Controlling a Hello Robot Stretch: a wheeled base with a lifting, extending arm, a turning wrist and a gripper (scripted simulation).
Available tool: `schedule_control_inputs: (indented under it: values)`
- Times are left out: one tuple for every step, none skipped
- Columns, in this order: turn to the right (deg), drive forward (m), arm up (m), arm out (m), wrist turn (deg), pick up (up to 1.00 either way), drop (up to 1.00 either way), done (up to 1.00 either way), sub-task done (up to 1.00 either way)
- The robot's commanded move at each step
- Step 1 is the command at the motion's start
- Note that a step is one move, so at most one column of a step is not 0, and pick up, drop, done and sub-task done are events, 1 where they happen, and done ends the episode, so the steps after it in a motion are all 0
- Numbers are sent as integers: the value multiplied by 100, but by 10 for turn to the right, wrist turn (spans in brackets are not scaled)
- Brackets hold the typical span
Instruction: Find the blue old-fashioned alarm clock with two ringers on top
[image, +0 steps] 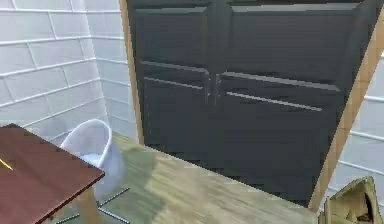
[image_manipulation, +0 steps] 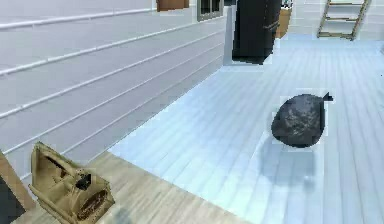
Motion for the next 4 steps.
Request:
schedule_control_inputs:
  values:
    - [-450,0,0,0,0,0,0,0,0]
    - [-450,0,0,0,0,0,0,0,0]
    - [-450,0,0,0,0,0,0,0,0]
    - [-150,0,0,0,0,0,0,0,0]
